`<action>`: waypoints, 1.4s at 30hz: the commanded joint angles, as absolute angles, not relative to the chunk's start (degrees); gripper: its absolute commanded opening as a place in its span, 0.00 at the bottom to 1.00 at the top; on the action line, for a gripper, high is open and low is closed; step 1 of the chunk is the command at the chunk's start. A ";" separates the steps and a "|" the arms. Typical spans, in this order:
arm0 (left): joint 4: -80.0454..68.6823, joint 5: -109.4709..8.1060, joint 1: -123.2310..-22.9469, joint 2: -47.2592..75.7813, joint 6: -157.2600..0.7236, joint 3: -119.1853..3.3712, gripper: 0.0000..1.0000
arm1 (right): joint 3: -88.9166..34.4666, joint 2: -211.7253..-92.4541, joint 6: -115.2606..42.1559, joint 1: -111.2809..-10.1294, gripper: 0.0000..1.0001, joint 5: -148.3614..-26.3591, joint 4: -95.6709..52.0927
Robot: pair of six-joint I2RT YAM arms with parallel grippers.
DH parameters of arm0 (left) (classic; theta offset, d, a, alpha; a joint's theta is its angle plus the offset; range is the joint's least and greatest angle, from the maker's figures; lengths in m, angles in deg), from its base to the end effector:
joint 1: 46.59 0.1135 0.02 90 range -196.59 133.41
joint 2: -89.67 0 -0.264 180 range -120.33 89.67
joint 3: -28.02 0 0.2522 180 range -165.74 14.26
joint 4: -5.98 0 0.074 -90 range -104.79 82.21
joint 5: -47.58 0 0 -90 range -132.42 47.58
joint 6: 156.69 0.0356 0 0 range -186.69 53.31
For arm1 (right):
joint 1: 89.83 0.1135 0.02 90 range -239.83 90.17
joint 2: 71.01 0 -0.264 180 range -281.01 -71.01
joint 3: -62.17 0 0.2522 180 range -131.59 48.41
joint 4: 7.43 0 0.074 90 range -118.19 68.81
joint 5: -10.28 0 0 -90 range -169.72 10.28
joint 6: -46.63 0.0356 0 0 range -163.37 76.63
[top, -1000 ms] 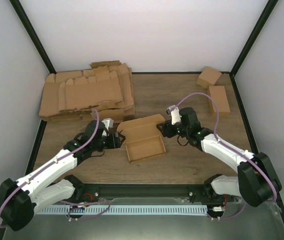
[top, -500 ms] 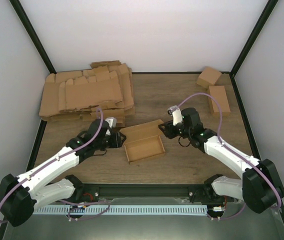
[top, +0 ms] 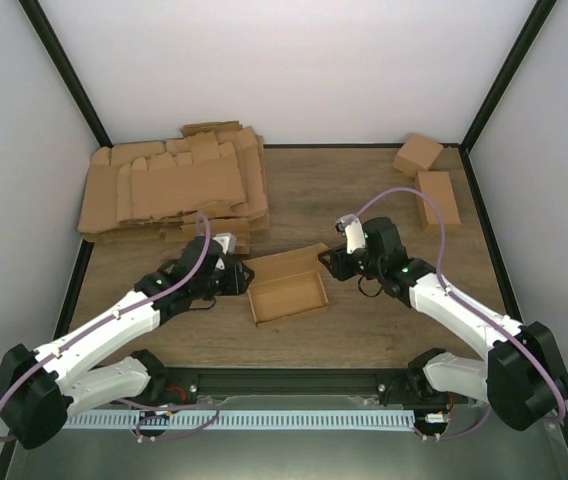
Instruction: Fold the paper box
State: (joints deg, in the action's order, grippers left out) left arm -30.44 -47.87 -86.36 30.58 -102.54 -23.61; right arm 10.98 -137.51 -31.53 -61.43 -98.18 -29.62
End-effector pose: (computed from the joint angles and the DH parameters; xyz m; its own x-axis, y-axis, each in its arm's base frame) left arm 0.1618 -0.1391 0.2314 -0.8356 -0.0631 -0.5457 0.2468 0.8444 -0.4755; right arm 0.2088 0.1257 0.2234 -0.6620 -0.1367 -0.7369 -0.5480 0.7591 0.3514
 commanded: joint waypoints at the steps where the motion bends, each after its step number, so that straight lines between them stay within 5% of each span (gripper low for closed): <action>1: -30.81 -47.12 -86.63 30.21 -102.21 -25.32 0.42 | 10.37 -136.16 -30.19 -60.94 0.38 -98.87 -31.01; 29: -32.10 -45.16 -89.61 26.55 -103.44 -28.02 0.36 | 11.80 -134.33 -26.98 -57.52 0.32 -97.97 -32.99; 33: -35.03 -42.20 -90.08 27.39 -105.08 -28.68 0.38 | 11.50 -134.17 -26.55 -56.78 0.37 -93.72 -35.26; 42: -37.46 -44.96 -90.03 26.49 -110.08 -30.93 0.38 | 9.81 -134.44 -24.05 -55.29 0.30 -90.42 -39.51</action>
State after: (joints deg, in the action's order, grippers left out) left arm -36.01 -43.81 -89.77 27.15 -106.83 -28.46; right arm 11.94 -135.02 -25.94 -56.69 -92.93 -36.50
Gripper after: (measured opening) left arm 0.383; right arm 0.308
